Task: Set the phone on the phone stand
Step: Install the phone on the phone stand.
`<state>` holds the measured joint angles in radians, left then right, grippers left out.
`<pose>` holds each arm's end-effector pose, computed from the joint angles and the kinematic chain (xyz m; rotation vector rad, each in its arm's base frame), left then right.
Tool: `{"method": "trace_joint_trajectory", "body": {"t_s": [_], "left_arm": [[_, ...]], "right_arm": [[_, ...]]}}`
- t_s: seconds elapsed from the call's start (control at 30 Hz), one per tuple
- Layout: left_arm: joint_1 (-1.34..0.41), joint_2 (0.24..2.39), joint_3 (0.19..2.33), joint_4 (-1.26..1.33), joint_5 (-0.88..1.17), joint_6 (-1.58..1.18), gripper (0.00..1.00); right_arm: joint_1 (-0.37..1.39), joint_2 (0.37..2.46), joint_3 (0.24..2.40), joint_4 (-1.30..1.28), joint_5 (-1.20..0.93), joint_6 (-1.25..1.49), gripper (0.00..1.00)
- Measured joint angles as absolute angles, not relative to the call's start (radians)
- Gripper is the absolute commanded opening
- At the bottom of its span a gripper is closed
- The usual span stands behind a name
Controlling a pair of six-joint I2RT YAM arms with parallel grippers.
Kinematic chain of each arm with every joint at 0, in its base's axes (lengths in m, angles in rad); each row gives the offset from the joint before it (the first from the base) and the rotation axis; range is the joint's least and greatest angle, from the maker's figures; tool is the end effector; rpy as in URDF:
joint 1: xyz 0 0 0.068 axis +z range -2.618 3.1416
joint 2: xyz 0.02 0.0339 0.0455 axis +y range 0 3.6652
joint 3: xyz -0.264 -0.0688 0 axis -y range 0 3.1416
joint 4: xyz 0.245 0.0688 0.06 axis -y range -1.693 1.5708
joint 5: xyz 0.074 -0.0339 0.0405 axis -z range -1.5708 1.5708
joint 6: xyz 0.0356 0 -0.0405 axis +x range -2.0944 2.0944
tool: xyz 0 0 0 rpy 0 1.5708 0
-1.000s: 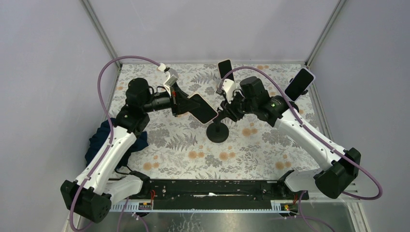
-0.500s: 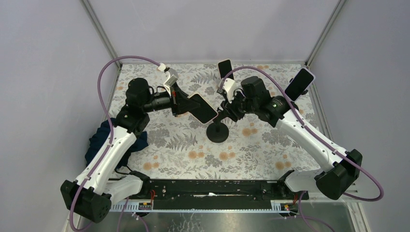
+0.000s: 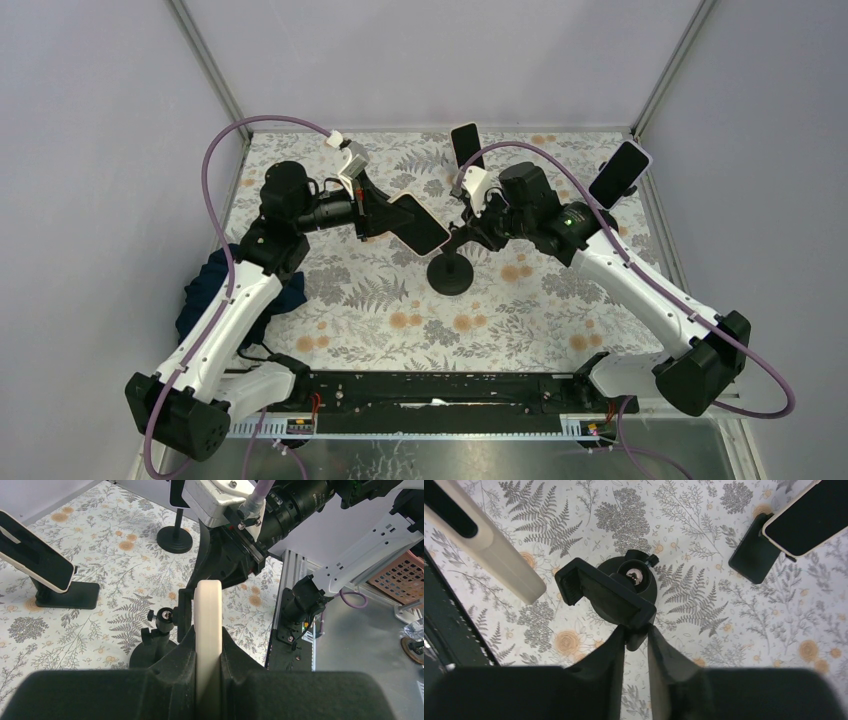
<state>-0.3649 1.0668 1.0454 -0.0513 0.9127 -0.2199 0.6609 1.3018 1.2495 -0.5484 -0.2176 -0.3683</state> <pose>0.2088 -0.1099 0.3925 0.8418 1.5383 -1.1774 0.2221 0.1825 0.3536 -1.1821 1.8357 0.4030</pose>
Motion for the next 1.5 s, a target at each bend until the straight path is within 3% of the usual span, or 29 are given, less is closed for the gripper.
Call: {"method": "trace_joint_trajectory", "body": {"t_s": [0.07, 0.17, 0.47, 0.77, 1.07, 1.5], "left_arm": [[-0.365, 1.067, 1.045, -0.051, 0.913, -0.220, 0.00], [-0.366, 1.068, 1.045, -0.043, 0.916, -0.229, 0.00], [-0.494, 1.125, 0.956, 0.253, 1.025, -0.234, 0.00], [-0.507, 1.355, 0.920, 0.609, 1.239, -0.257, 0.00], [-0.537, 1.542, 1.021, 0.678, 1.338, -0.218, 0.00], [-0.542, 1.635, 1.057, 0.792, 1.355, -0.191, 0.00]], "right_arm": [[0.661, 1.300, 1.250, -0.548, -0.213, -0.363, 0.07], [0.661, 1.300, 1.250, -0.548, -0.199, -0.370, 0.00], [0.661, 1.299, 1.250, -0.550, -0.199, -0.370, 0.00], [0.661, 1.300, 1.254, -0.561, -0.205, -0.370, 0.00], [0.661, 1.310, 1.266, -0.569, -0.228, -0.369, 0.00], [0.660, 1.316, 1.273, -0.576, -0.242, -0.365, 0.00]]}}
